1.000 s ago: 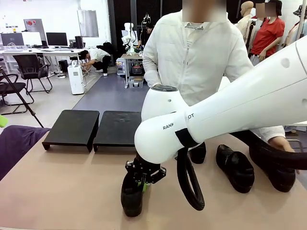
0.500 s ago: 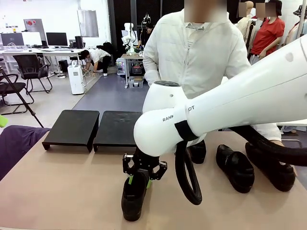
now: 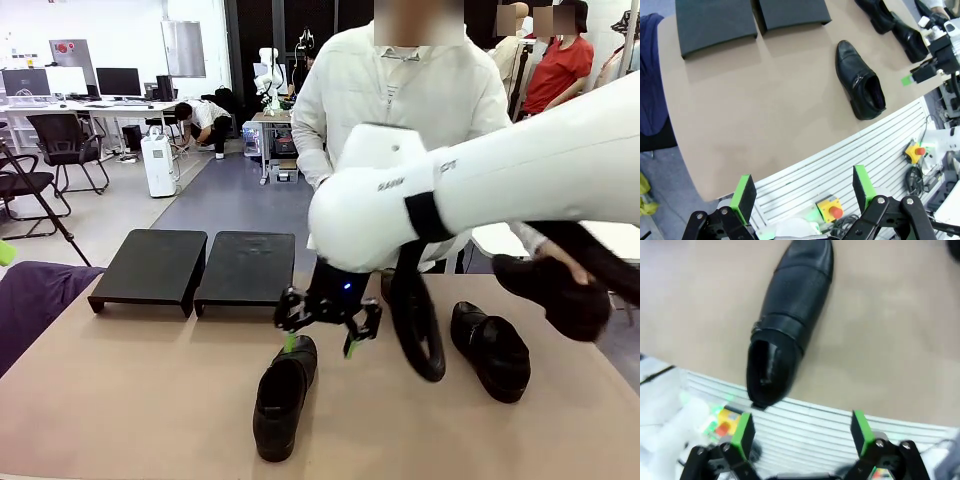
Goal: Organize the shoes by placing them on the stand.
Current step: Pick up one Shoe and place it in the middle of the table.
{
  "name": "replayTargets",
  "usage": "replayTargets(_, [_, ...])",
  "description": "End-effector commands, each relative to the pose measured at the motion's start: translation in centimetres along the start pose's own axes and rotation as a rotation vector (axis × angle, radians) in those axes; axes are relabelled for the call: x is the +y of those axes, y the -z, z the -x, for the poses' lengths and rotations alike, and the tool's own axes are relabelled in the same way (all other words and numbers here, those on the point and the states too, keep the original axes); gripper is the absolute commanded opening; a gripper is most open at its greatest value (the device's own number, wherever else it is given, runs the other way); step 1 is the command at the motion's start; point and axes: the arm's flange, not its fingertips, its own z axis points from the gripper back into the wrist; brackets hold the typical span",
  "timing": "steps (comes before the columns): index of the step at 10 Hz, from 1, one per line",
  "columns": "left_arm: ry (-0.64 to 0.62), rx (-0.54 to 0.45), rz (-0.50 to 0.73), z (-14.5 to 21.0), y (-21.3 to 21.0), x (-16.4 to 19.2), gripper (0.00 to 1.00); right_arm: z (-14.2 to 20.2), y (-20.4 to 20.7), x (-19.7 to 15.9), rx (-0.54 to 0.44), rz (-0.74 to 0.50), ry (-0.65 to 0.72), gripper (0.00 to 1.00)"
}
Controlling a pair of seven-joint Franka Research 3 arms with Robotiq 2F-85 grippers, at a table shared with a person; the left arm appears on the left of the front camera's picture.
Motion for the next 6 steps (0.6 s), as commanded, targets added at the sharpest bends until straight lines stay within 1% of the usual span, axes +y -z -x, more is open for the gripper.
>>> replayTargets(1, [0.007, -0.002, 0.014, 0.1, -0.1, 0.1, 1.00, -0.9, -3.2, -6.1, 0.031, -0.092, -0.055, 1.00])
replayTargets(2, [0.007, -0.002, 0.014, 0.1, -0.1, 0.1, 1.00, -0.4, -2.5, -3.8, 0.046, -0.046, -0.065, 1.00])
replayTargets(3, [0.007, -0.002, 0.014, 0.1, -0.1, 0.1, 1.00, 0.6, -1.0, 0.2, 0.063, -0.025, -0.147, 1.00])
replayTargets(4, [0.007, -0.002, 0.014, 0.1, -0.1, 0.1, 1.00, 1.9, 0.9, 5.1, 0.079, 0.014, -0.273, 1.00])
replayTargets(5, [0.007, -0.002, 0.014, 0.1, -0.1, 0.1, 1.00, 2.9, 2.3, 8.7, 0.102, 0.034, -0.396, 1.00])
replayTargets(6, [0.007, -0.002, 0.014, 0.1, -0.1, 0.1, 1.00, 3.6, 3.1, 10.6, 0.129, 0.041, -0.469, 1.00])
